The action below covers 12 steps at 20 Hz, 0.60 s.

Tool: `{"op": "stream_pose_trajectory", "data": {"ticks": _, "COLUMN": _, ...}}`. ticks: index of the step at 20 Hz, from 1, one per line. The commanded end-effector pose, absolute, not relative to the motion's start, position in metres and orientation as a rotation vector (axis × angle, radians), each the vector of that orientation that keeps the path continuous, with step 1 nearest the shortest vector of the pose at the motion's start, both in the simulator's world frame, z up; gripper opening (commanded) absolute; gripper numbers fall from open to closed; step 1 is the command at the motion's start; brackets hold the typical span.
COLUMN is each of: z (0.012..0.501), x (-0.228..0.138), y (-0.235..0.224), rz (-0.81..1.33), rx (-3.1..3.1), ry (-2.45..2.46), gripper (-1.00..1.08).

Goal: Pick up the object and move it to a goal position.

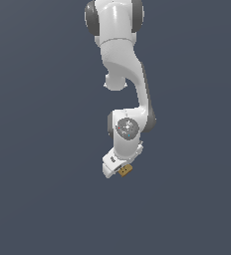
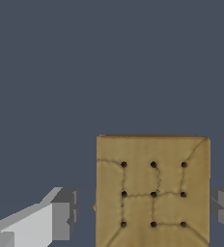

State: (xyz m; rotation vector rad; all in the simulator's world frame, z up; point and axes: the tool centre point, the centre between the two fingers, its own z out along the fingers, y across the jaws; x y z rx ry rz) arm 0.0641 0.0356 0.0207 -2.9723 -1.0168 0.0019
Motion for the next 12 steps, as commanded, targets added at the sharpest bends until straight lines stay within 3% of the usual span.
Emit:
{"op": "stream_pose_trajectory", "data": {"ticks": 1, "z": 0.0128, "x": 0.0645, "y": 0.0357, "rz": 0.000, "rx": -2.972, "ry": -1.018, "gripper": 1.00}}
{"op": "stream_pose_trajectory", "data": {"ticks": 5, "z": 0.0108, "x": 0.0657, "y": 0.0358, "rz": 0.000, "rx": -2.972, "ry": -1.018, "gripper": 1.00}}
{"op": "stream_pose_trajectory", "data": {"ticks": 6, "z": 0.0108, "x": 0.0657, "y": 0.0358, "rz": 0.000, "rx": -2.972, "ry": -1.018, "gripper": -1.00}}
{"op": "stream_pose_trajectory", "data": {"ticks": 12, "z": 0.0108, "x": 0.0657, "y": 0.0358, "rz": 0.000, "rx": -2.972, "ry": -1.018, "gripper": -1.00}}
